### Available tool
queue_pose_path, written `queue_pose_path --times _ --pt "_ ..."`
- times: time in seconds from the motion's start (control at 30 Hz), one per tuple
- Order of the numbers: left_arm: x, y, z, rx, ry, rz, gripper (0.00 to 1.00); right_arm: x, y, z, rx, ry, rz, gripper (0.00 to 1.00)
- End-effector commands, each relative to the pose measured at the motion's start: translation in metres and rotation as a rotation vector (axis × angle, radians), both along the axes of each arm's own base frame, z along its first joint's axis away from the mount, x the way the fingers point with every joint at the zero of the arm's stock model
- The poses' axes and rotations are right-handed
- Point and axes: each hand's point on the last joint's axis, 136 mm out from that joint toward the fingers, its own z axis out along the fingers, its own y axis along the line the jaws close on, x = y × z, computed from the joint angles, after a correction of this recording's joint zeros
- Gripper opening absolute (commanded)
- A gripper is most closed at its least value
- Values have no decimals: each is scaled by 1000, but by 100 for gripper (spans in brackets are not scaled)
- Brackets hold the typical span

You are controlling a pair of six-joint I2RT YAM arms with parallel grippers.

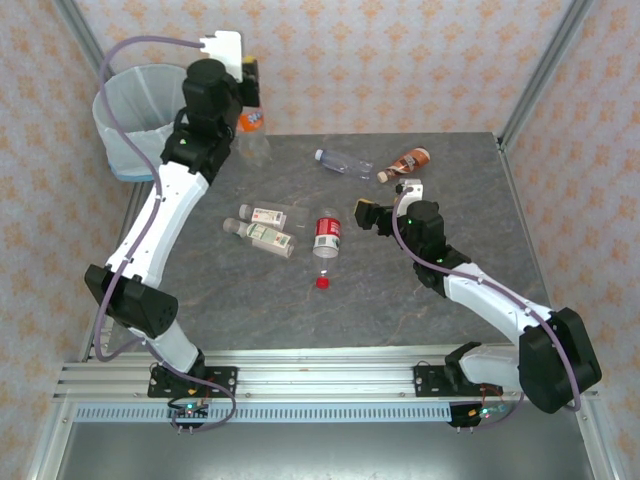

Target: Put the plastic bottles in the bin

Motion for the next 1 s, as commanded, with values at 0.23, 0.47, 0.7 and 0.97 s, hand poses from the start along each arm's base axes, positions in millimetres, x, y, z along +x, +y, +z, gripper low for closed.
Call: queue_pose_path --times 0.23,0.47,0.7,0.97 --pt "-6 134 73 -285 -263 436 0 -3 -5 -4 29 21 -24 99" --pt "-5 198 76 -457 -323 622 0 -4 -6 -9 39 36 -31 99" --pt "-6 226 70 -499 -389 753 0 -5 -7 -13 37 45 -35 99" --pt "-8 249 53 -479 -415 914 0 -5 -8 -14 31 43 -37 99"
